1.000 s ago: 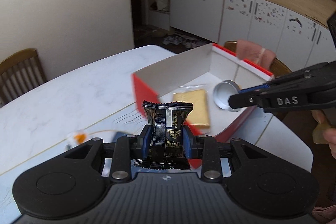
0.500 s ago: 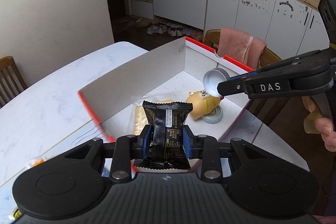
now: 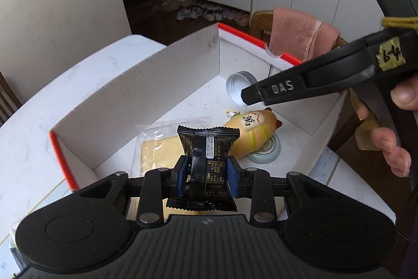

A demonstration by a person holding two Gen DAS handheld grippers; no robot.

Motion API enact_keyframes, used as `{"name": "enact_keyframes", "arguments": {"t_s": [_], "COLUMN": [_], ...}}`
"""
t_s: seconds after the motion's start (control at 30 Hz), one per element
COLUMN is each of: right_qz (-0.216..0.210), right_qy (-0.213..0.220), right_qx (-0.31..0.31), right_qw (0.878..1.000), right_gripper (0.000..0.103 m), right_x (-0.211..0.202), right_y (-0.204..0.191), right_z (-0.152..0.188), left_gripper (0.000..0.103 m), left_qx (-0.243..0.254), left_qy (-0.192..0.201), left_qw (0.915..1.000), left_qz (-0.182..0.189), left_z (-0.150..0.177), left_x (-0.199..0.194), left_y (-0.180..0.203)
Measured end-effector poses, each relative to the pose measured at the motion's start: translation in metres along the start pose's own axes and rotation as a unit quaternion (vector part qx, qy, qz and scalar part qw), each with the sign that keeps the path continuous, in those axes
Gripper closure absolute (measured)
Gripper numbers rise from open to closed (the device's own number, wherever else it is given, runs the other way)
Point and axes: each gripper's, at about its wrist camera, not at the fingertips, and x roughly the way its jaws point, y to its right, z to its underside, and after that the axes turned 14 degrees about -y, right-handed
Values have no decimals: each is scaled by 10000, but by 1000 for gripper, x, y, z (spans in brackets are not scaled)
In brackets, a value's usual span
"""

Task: Organize objects
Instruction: 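Carry the snack packet and silver cup into the red shoebox with both tools, then open both tools to release the snack packet and cup in the box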

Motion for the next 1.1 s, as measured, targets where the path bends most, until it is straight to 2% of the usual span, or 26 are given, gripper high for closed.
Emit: {"name": "enact_keyframes", "arguments": {"t_s": [0.33, 0.63, 0.87, 0.93, 1.0, 1.1], "right_qz": [75, 81, 104, 83, 104, 67], "right_qy": [-556, -913, -914, -903, -891, -876], "right_qx": [-188, -97, -66, -38, -45, -29], "right_qw": [9983, 9957, 9957, 9959, 9960, 9961], "right_gripper": [91, 91, 80, 80, 79, 78], "right_x": [28, 40, 38, 38, 37, 34], "right_y": [-6, -2, -1, 0, 1, 2], "right_z": [-14, -25, -24, -25, -24, -23], "left_gripper": [73, 73, 72, 69, 57, 49], "left_qx": [232, 292, 146, 152, 153, 184], "left_qy": [-314, -529, -587, -603, -626, -589], "left_qw": [9992, 9981, 9975, 9974, 9973, 9977], "left_qz": [-127, 128, 366, 357, 357, 298], "left_z": [-12, -22, -20, -18, -15, -12], "left_x": [24, 31, 29, 29, 29, 27], "left_y": [-1, -2, -7, -6, -5, -4]}}
